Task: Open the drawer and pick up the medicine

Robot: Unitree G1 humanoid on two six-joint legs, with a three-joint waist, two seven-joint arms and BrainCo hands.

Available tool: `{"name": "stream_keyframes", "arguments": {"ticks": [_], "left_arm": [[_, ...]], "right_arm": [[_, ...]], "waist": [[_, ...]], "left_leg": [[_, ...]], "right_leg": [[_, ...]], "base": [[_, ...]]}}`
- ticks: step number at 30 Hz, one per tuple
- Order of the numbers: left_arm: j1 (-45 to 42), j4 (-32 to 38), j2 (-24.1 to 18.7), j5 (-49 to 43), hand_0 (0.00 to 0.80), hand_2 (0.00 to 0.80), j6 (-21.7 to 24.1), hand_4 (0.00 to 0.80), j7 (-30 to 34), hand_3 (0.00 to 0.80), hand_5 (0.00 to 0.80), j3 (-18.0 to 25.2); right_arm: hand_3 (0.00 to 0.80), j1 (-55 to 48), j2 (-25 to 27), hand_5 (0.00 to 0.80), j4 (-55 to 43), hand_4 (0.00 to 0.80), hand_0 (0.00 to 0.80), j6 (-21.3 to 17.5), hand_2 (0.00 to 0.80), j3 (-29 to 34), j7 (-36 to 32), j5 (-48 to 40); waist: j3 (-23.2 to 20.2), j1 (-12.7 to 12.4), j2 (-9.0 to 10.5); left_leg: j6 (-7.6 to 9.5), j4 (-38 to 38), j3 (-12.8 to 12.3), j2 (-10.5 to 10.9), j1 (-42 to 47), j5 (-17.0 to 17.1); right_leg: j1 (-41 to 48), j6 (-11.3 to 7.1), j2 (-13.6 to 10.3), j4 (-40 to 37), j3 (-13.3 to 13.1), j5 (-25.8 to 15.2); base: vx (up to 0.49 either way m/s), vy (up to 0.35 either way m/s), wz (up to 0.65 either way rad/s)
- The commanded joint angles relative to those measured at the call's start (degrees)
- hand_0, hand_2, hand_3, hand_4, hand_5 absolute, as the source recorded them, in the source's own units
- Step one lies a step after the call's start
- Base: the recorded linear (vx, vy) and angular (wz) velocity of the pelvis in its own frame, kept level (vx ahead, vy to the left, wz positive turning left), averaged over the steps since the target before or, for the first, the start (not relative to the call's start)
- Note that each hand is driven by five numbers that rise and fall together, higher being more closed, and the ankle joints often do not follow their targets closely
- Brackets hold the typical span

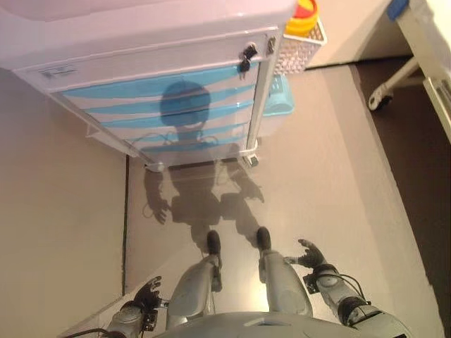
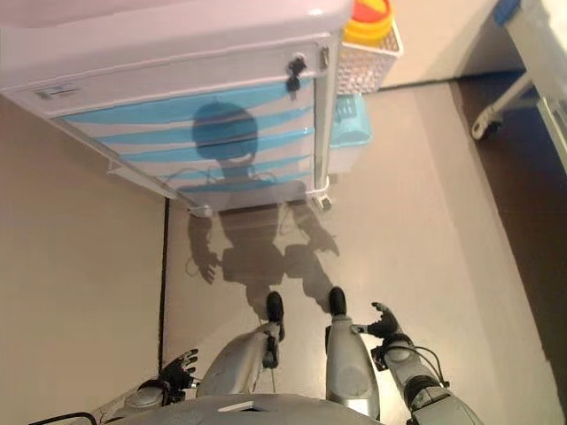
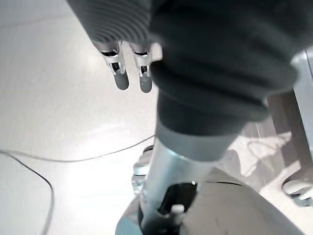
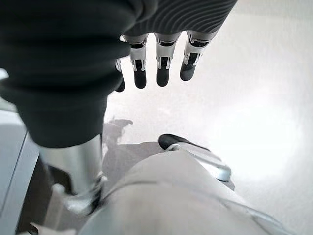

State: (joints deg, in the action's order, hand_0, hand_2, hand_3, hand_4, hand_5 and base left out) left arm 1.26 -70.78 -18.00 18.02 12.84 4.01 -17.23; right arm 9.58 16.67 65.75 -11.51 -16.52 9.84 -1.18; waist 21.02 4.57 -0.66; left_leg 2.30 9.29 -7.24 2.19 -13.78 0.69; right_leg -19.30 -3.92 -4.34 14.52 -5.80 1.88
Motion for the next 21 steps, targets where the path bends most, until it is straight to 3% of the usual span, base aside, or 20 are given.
{"name": "stream_keyframes", "arguments": {"ticks": [1,7,13,18,19,21], "left_arm": [[23.60,5.40,-4.43,10.13,0.000,0.000,6.38,0.000,-9.83,0.000,0.000,9.18],[35.88,5.54,-13.94,23.32,0.000,0.000,6.87,0.000,-4.03,0.000,0.000,13.48],[43.04,9.73,-16.98,32.52,0.000,0.000,8.27,0.000,-4.37,0.000,0.000,14.78],[47.88,11.04,-19.55,37.61,0.000,0.000,11.21,0.000,-4.23,0.000,0.000,15.00],[48.42,11.18,-19.93,38.73,0.000,0.000,11.57,0.000,-3.72,0.000,0.000,14.99],[50.11,11.99,-20.45,41.58,0.000,0.000,12.95,0.000,-2.57,0.000,0.000,15.15]], "right_arm": [[0.000,-0.07,2.50,0.000,-3.79,0.000,0.000,-0.63,0.000,-2.66,1.08,-2.96],[0.000,-1.03,2.77,0.000,-4.12,0.000,0.000,-3.01,0.000,-3.87,0.67,-4.56],[0.000,-2.48,1.65,0.000,-4.04,0.000,0.000,-4.48,0.000,-4.31,0.83,-5.11],[0.000,-4.40,1.02,0.000,-5.30,0.000,0.000,-5.48,0.000,-4.91,0.52,-5.72],[0.000,-4.76,0.85,0.000,-5.35,0.000,0.000,-5.66,0.000,-4.95,0.49,-5.71],[0.000,-5.43,0.27,0.000,-5.53,0.000,0.000,-5.88,0.000,-5.33,0.66,-5.72]], "waist": [[3.39,2.66,3.51],[4.71,5.05,5.95],[5.10,5.90,7.70],[5.49,6.70,9.07],[5.38,6.50,8.58],[5.41,6.61,9.01]], "left_leg": [[2.33,15.33,-0.26,0.34,-7.17,-9.88],[2.54,20.46,-2.54,-1.54,-11.44,-12.62],[2.57,24.12,-3.26,-2.21,-13.21,-15.12],[2.80,26.06,-3.46,-2.45,-13.19,-17.04],[2.77,26.37,-2.72,-2.58,-12.41,-19.18],[3.04,27.20,-2.69,-2.55,-12.40,-19.99]], "right_leg": [[-3.88,0.75,0.48,2.63,0.17,-3.20],[-6.99,0.80,1.40,2.28,-1.86,-4.52],[-7.45,0.39,1.33,1.43,-2.41,-5.67],[-6.72,-0.09,1.06,0.04,-2.59,-6.80],[-5.97,-0.35,1.40,0.15,-2.41,-5.50],[-5.58,-0.49,1.36,-0.19,-2.38,-5.79]], "base": [[-0.053,0.045,-0.23],[-0.040,-0.007,-0.15],[0.002,-0.022,-0.51],[0.048,-0.022,0.03],[0.138,0.003,-0.01],[0.097,-0.028,-0.08]]}}
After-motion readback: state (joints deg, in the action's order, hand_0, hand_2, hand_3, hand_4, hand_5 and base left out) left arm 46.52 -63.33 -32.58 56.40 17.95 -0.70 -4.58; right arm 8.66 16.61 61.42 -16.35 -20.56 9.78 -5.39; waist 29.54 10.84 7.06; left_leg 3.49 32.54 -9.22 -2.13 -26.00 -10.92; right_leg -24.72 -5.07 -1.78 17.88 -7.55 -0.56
